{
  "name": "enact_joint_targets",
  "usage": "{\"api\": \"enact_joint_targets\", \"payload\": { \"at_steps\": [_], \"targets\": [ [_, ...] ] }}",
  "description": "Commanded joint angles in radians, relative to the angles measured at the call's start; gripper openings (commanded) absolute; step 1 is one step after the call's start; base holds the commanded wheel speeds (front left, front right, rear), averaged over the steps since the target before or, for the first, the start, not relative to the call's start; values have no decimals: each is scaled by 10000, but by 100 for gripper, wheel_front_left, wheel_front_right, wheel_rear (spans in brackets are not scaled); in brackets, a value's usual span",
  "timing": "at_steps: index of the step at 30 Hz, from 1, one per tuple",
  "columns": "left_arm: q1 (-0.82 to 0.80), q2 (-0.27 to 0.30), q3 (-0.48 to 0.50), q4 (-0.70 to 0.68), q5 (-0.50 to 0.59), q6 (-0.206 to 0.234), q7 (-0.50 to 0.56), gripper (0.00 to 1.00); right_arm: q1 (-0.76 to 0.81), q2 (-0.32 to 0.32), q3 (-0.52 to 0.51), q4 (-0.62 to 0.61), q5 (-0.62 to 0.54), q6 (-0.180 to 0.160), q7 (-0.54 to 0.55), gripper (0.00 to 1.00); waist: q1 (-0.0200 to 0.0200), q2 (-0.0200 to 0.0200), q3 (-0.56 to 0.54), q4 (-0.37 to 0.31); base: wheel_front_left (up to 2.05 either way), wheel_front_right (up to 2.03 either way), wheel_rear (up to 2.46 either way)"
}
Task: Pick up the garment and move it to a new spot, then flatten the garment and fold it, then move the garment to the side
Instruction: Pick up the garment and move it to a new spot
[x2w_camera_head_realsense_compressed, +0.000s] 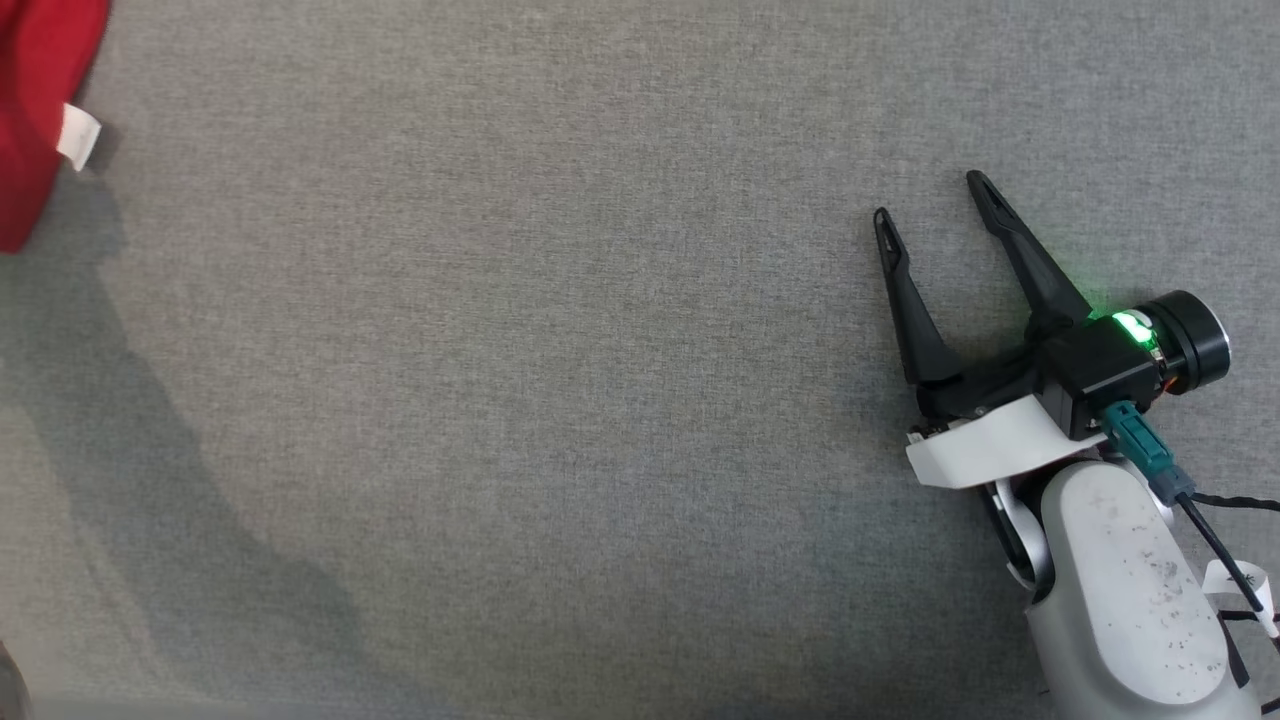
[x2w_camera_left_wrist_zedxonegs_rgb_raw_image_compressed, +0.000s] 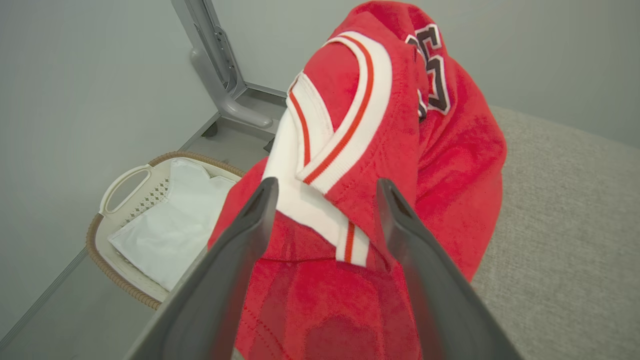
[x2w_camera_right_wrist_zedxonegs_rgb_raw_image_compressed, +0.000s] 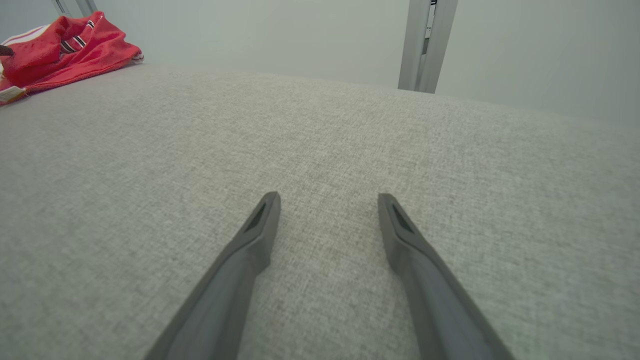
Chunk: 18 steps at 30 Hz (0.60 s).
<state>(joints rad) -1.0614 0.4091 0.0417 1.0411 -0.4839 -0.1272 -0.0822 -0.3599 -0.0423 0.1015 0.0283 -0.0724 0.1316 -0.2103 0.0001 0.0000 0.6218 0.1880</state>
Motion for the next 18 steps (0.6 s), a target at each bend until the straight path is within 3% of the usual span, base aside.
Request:
{"api": "enact_joint_targets", "payload": {
  "at_steps": [1,15,17,18],
  "targets": [
    [-227,69,-45,236,23,-23,-34,100,189,-167,-164,258,-157,-21,161,100,-1,0,594,-378,0,0,0],
    [-986,404,-374,1308,-530,-40,-564,100,398,-259,-166,62,-254,-32,233,100,-1,0,773,-793,0,0,0],
    [-1063,509,-436,1372,-516,-40,-788,40,398,-259,-218,46,-270,-32,195,100,-1,0,787,-846,0,0,0],
    [-1101,556,-460,1420,-515,-40,-930,0,396,-259,-248,49,-276,-32,184,100,-1,0,791,-868,0,0,0]
  ]
}}
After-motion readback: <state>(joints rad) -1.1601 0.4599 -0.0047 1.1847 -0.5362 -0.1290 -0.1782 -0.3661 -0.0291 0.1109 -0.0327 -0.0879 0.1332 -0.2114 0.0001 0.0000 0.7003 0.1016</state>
